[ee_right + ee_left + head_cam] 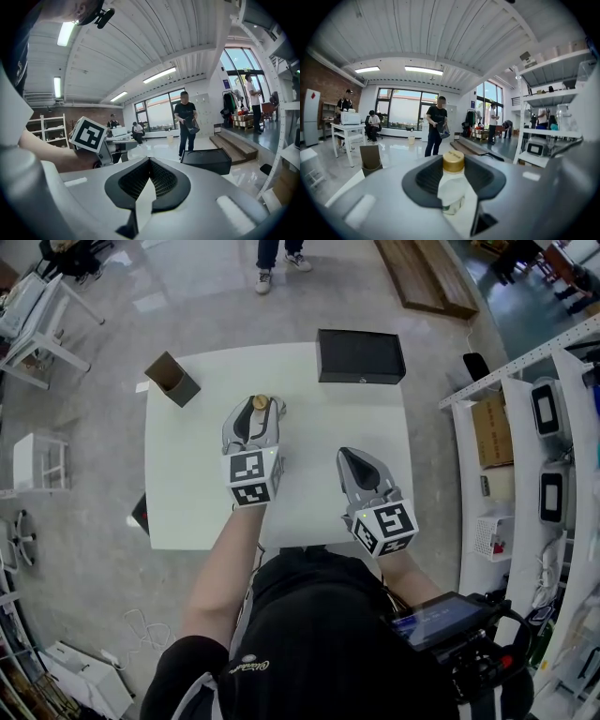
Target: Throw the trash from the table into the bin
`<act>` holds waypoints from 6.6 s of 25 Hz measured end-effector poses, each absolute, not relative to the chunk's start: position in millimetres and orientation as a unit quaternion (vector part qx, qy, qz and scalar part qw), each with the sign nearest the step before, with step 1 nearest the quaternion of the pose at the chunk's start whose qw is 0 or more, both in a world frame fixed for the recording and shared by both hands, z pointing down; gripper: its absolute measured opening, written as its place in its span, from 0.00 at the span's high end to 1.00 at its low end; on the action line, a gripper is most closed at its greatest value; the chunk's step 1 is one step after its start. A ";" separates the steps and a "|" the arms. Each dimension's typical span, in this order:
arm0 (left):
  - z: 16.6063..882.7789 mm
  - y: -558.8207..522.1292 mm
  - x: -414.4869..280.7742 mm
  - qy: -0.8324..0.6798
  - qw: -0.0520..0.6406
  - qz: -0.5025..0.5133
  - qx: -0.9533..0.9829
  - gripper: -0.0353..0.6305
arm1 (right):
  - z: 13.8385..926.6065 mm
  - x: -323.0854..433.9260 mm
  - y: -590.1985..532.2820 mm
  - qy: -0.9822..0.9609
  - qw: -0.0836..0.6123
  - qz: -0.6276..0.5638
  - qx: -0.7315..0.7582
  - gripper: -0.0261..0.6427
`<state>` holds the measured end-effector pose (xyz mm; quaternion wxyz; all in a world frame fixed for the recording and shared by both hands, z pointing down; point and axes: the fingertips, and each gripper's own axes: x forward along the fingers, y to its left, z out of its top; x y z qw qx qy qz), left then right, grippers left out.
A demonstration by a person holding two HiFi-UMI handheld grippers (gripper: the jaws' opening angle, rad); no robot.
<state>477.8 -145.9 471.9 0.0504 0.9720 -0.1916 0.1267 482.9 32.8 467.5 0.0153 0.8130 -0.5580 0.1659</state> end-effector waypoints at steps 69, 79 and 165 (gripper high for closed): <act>492.1 -388.4 -196.7 -0.617 0.128 0.114 0.768 0.74 | 492.2 -52.2 -361.0 -0.865 0.091 0.164 0.466 0.96; 582.7 -464.1 -204.3 -0.606 0.163 0.137 0.767 0.74 | 529.4 -50.2 -394.1 -0.837 0.105 0.202 0.497 0.96; 362.2 -422.4 -153.4 -0.582 0.022 0.038 0.812 0.93 | 353.9 -78.5 -418.6 -0.871 -0.010 0.035 0.489 0.96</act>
